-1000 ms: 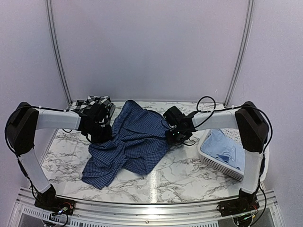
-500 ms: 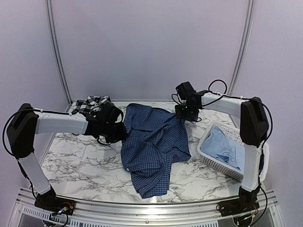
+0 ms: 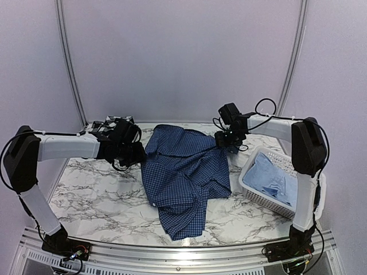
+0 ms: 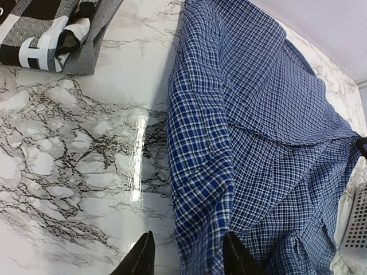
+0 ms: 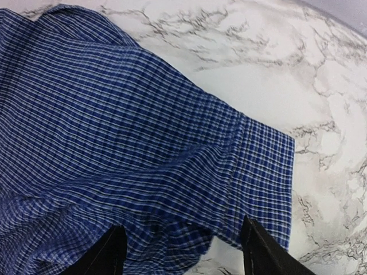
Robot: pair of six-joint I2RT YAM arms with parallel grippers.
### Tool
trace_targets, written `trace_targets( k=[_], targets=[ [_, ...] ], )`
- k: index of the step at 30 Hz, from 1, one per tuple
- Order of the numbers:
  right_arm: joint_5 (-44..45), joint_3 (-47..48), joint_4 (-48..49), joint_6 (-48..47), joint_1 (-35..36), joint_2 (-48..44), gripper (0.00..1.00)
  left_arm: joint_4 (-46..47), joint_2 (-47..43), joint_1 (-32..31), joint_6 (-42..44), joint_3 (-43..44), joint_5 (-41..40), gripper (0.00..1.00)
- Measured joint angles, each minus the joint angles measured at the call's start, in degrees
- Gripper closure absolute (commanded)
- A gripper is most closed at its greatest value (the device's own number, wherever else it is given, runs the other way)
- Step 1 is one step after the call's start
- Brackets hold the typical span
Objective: Fold and stack the long sleeve shirts
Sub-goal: Flatten out the crumpled shirt at the center of the board.
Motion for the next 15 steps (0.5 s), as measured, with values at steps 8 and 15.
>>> trace_targets(
  k=[8,15],
  targets=[
    [-3.41,-9.99,3.61,5.11,-4.79,-4.33,0.22,-1.68,-3.23,-0.13,4.68,1.44,-1.9,0.54],
    [-6.45,-16.37,9.35,9.4,-5.7,-9.55,0.16,-2.62,-4.57,-0.37,7.28,1.84,-1.09,0.54]
  ],
)
